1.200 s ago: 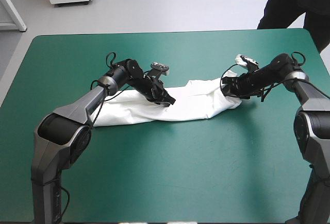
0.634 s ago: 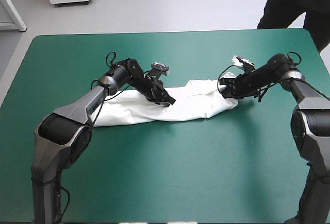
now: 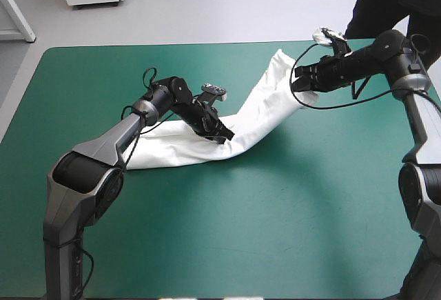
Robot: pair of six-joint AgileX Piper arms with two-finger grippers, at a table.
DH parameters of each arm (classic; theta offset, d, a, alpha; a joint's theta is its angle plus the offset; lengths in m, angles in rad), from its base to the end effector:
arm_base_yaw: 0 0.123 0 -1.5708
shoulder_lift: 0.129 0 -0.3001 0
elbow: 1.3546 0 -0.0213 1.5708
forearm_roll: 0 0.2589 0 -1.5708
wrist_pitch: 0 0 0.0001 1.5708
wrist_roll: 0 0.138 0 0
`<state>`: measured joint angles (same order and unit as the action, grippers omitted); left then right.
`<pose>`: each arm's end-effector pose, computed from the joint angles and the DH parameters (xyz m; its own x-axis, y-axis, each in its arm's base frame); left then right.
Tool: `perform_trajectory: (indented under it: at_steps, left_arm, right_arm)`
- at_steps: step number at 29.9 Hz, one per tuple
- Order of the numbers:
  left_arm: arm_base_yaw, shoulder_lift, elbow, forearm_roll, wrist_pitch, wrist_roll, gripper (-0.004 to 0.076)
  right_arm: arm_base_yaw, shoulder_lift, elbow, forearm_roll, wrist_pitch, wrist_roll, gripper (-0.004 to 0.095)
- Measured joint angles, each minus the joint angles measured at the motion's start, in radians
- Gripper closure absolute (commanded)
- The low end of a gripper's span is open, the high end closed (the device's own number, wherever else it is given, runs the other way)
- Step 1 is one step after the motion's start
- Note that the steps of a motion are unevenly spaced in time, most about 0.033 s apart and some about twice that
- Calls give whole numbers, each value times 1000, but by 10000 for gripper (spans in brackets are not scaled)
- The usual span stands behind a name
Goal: Fold the cloth
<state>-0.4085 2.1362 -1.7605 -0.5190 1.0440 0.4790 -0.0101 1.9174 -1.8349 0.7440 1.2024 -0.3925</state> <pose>0.4200 -0.2463 0.1813 -0.7647 0.5259 -0.3723 0.6399 0.6880 -0.3425 0.4471 0.0827 0.3178 -0.8601 -0.0474 -0.5079 -0.3515 0.7767 0.5227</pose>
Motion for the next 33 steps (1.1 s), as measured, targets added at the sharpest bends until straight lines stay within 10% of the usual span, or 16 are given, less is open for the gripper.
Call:
perform_trajectory:
  at_steps: [19,33]
  left_arm:
    - [-2,-12,-46,89,85,-39,746]
    - [-3,-369,-152,417,201,-162,746]
  right_arm:
    - [7,-43,0,62,20,-29,920]
    - [156,-50,-37,164,-33,-47,920]
